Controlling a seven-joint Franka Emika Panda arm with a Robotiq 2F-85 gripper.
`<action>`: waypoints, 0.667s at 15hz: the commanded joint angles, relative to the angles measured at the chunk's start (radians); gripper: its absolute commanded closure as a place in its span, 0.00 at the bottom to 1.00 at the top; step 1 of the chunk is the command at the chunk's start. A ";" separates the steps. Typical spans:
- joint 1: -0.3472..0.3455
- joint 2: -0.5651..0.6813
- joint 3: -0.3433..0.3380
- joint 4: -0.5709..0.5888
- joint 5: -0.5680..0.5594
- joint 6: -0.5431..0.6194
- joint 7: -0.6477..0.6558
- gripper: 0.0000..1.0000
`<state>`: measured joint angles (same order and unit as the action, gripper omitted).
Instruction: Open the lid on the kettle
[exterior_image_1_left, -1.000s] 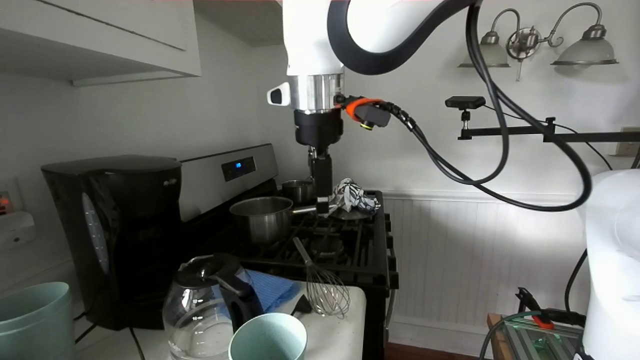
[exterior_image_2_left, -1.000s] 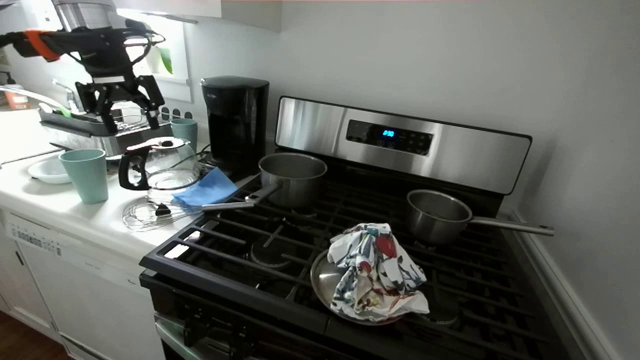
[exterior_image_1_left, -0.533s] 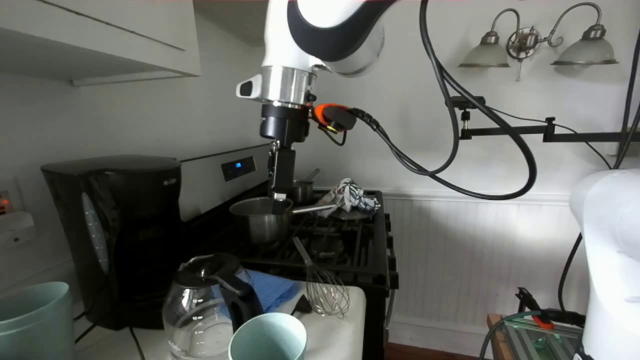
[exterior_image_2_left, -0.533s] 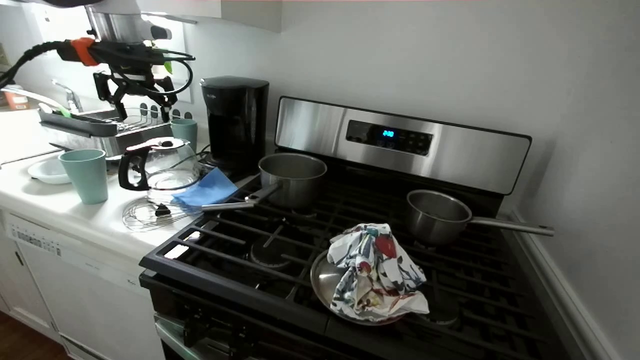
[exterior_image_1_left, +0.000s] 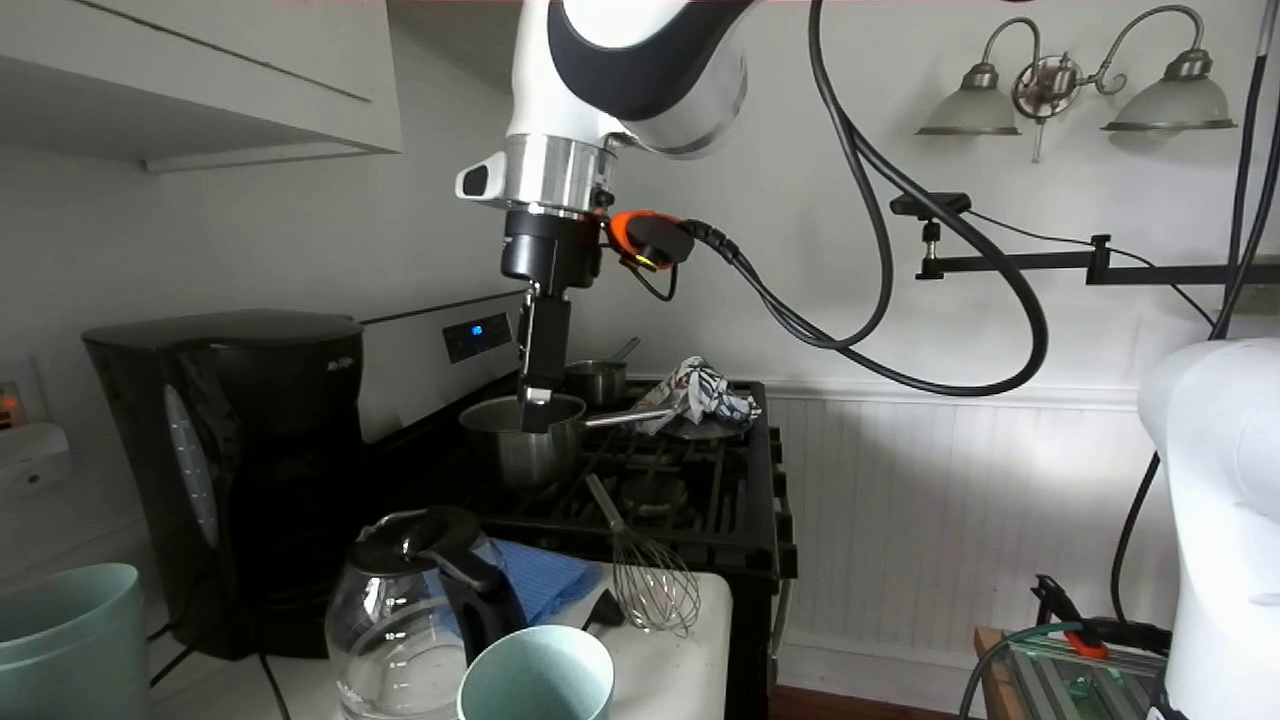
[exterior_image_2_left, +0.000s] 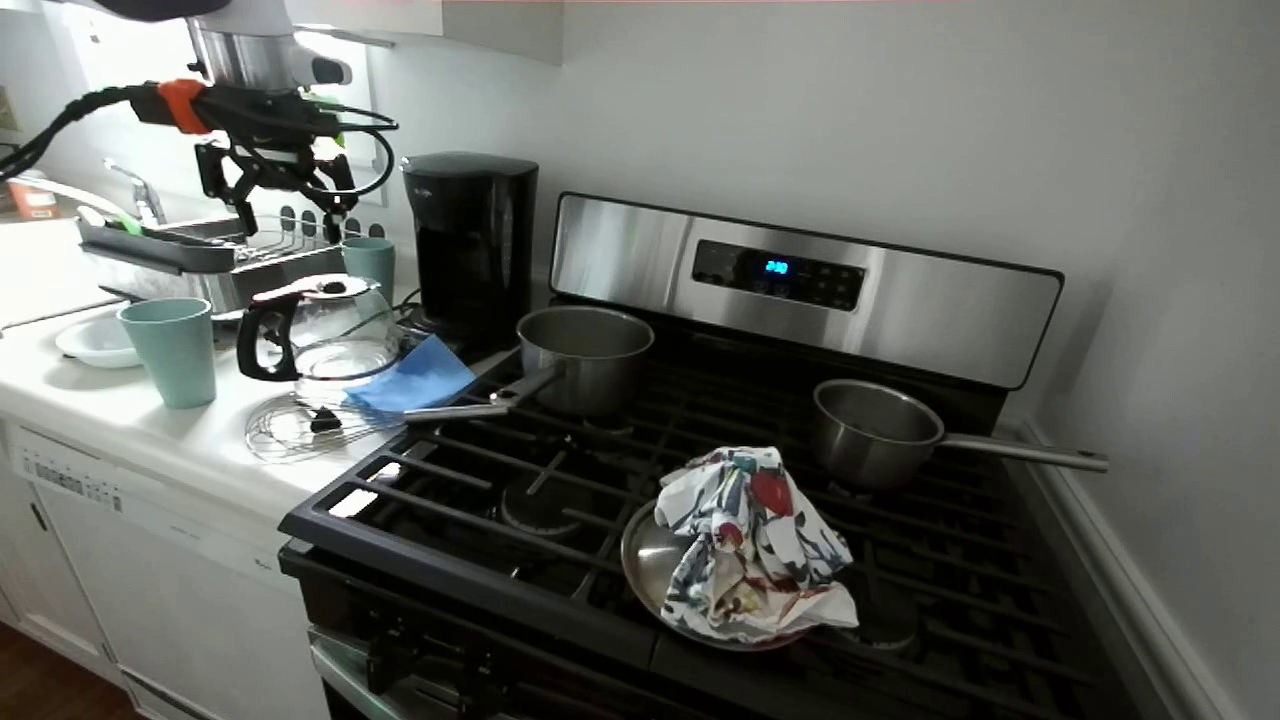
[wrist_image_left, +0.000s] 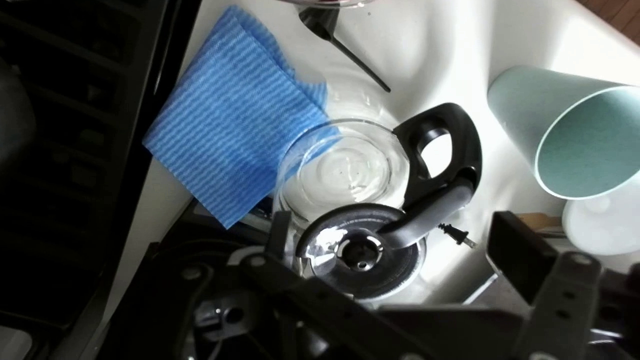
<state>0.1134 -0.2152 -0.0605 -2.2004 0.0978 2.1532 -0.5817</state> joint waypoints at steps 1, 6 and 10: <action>0.012 0.045 -0.020 0.037 0.157 0.040 -0.139 0.00; -0.004 0.134 -0.012 0.123 0.290 0.004 -0.316 0.00; -0.020 0.221 0.014 0.214 0.307 -0.048 -0.379 0.00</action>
<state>0.1119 -0.0754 -0.0653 -2.0848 0.3680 2.1686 -0.9008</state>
